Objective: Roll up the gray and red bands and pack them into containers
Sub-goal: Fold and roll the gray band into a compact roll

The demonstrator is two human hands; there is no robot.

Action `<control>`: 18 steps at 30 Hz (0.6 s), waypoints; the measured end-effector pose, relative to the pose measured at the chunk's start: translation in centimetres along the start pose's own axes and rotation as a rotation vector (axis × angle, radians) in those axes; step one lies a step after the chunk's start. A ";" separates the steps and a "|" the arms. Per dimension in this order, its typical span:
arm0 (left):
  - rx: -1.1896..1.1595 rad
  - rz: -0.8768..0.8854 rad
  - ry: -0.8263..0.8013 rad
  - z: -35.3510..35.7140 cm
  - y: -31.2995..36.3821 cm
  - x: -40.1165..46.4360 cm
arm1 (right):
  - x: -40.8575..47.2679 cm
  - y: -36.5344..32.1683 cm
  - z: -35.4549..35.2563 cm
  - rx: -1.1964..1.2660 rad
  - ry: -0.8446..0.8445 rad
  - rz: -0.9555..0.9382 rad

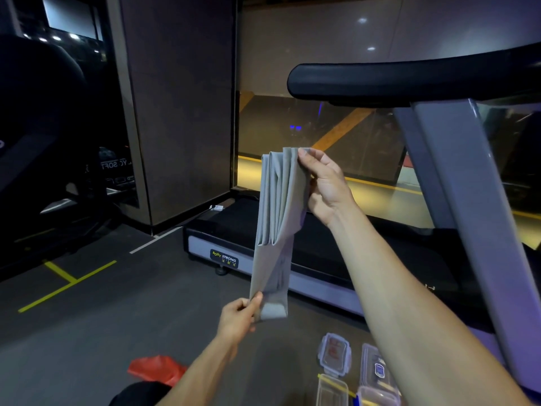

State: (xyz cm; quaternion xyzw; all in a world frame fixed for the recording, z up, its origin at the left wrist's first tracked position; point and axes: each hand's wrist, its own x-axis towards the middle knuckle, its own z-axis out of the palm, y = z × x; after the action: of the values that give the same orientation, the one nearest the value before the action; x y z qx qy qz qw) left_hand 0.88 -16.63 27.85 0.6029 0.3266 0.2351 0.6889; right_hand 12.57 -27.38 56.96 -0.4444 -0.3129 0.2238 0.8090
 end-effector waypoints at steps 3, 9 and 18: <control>0.015 -0.035 -0.017 -0.1 -0.2 0.1 | 0.2 0.1 -0.2 0.010 -0.007 0.000; 0.280 0.057 -0.234 -0.1 -1.8 0.2 | 0.4 0.6 -0.3 0.010 0.007 0.007; 0.695 0.295 -0.274 -0.3 -1.4 -0.3 | 0.2 0.7 -1.2 0.026 0.033 0.009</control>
State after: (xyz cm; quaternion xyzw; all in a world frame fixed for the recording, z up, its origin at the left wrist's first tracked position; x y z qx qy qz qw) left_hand 0.37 -16.82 26.48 0.8661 0.2017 0.1243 0.4402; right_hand 13.50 -27.59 55.93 -0.4390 -0.2944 0.2240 0.8188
